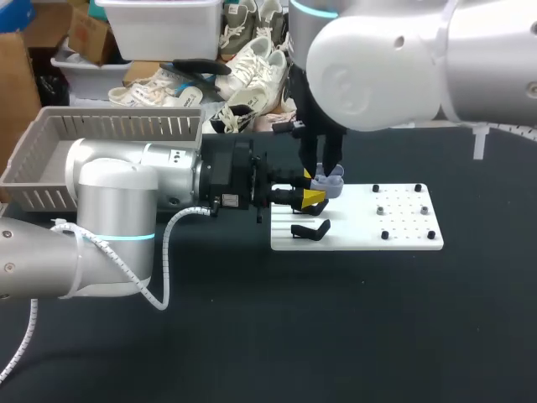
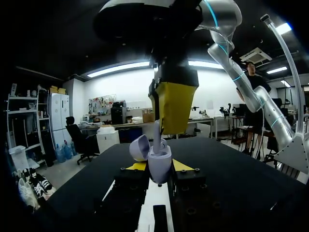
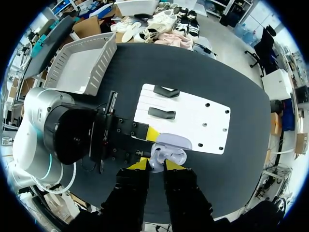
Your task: Pick up each earbud case from the left stands, insert the matching earbuds, close the lid, and place the case in the box.
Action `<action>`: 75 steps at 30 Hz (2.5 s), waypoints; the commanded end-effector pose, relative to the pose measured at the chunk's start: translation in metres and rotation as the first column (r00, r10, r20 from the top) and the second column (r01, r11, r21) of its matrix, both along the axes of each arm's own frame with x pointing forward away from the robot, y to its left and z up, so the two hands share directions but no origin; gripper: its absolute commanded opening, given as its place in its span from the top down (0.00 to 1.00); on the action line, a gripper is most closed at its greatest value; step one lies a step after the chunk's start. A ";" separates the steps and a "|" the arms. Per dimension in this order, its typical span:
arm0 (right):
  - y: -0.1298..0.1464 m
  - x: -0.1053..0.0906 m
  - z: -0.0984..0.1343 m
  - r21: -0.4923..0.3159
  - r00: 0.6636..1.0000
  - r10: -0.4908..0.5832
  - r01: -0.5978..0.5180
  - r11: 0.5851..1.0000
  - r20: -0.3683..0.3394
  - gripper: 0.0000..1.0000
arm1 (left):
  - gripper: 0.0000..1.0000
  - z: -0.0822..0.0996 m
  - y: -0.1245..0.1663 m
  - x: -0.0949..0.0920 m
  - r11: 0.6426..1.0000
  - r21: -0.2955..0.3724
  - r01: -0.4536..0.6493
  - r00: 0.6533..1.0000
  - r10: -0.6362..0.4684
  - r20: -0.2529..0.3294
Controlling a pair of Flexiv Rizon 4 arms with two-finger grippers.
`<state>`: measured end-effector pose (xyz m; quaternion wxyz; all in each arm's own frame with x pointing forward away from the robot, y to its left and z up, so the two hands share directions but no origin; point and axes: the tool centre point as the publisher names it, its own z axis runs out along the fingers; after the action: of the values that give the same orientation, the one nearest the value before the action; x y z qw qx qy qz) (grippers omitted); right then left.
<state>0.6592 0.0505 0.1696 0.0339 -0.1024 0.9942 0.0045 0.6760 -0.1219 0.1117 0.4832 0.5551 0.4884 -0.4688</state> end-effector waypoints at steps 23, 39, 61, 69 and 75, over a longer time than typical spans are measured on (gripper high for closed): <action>-0.001 0.005 -0.009 -0.003 1.000 -0.017 0.017 1.000 -0.010 1.00 | 1.00 -0.001 0.000 0.000 1.000 -0.002 -0.001 1.000 0.001 0.001; -0.004 0.005 -0.012 -0.026 1.000 -0.018 0.017 1.000 -0.024 1.00 | 1.00 -0.001 0.000 0.000 1.000 -0.002 -0.001 1.000 0.001 0.001; 0.001 0.004 0.000 -0.020 1.000 -0.011 0.011 1.000 -0.002 0.58 | 1.00 -0.001 0.000 0.000 1.000 -0.002 -0.001 1.000 0.001 0.001; -0.017 0.012 0.019 -0.004 0.997 -0.062 0.062 0.998 0.043 0.16 | 1.00 -0.001 0.000 0.000 1.000 -0.002 -0.001 1.000 0.001 0.001; -0.034 0.034 0.022 -0.035 0.989 -0.129 0.132 0.991 0.079 0.00 | 1.00 -0.001 0.000 0.000 1.000 -0.002 -0.001 1.000 0.001 0.001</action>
<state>0.6917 0.0198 0.1944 0.0641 -0.0443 0.9968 -0.0189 0.6765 -0.1223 0.1114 0.4833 0.5551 0.4883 -0.4689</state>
